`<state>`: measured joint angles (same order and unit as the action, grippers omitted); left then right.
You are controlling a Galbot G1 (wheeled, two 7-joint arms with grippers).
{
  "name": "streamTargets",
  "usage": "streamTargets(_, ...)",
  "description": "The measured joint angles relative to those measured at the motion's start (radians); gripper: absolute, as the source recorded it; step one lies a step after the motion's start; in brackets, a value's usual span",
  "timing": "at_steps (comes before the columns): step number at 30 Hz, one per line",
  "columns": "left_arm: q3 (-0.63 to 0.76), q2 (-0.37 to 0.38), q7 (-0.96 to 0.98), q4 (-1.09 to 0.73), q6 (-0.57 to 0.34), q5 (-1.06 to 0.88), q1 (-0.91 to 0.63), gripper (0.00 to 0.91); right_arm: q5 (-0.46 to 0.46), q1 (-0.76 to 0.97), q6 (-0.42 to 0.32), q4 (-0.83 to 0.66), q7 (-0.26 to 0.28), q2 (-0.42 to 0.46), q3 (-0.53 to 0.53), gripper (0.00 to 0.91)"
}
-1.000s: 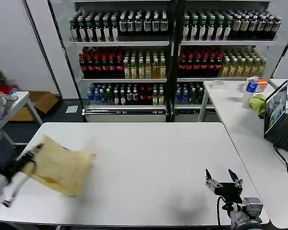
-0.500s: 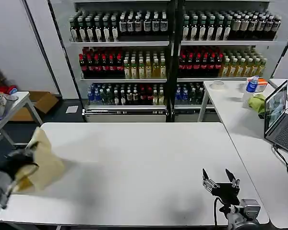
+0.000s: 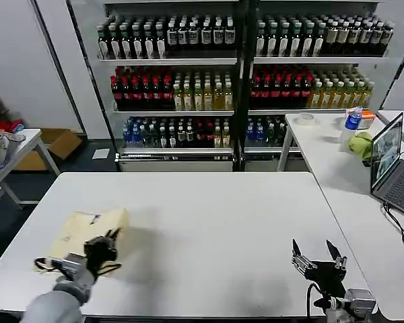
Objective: Fold and organize the clothes.
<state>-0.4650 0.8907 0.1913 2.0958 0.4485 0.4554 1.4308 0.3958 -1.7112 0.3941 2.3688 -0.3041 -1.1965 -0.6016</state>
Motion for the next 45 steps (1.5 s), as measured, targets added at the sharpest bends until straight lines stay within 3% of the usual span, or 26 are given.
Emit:
streamTargets(12, 0.258, 0.123, 0.075, -0.056, 0.040, 0.037, -0.174, 0.020, -0.020, -0.042, -0.004, 0.046, 0.009, -0.007, -0.035, 0.907)
streamTargets(25, 0.408, 0.298, 0.172, -0.183, 0.055, 0.302, -0.368, 0.020, -0.013, -0.037, -0.001, 0.047, 0.010, 0.012, -0.051, 0.907)
streamTargets(26, 0.412, 0.311, 0.179, -0.195, 0.053, 0.325, -0.381, 0.050, -0.011, -0.036, -0.001, 0.047, 0.010, 0.014, -0.052, 0.907)
streamTargets(27, 0.416, 0.323, 0.184, -0.206, 0.051, 0.349, -0.393, 0.181, -0.009, -0.035, -0.001, 0.047, 0.010, 0.015, -0.053, 0.907)
streamTargets(28, 0.419, 0.337, 0.189, -0.218, 0.047, 0.375, -0.406, 0.725, -0.007, -0.034, 0.000, 0.047, 0.010, 0.018, -0.055, 0.907)
streamTargets(29, 0.422, 0.350, 0.191, -0.230, 0.045, 0.397, -0.417, 0.907, -0.005, -0.033, 0.000, 0.047, 0.010, 0.019, -0.055, 0.907)
streamTargets(36, 0.440, 0.394, 0.183, -0.266, 0.015, 0.528, -0.449, 0.907, 0.007, -0.025, 0.001, 0.043, 0.012, 0.031, -0.060, 0.907)
streamTargets(45, 0.406, 0.392, 0.144, -0.209, 0.001, 0.645, -0.410, 0.907, 0.010, -0.004, 0.001, 0.035, 0.028, 0.048, -0.053, 0.907)
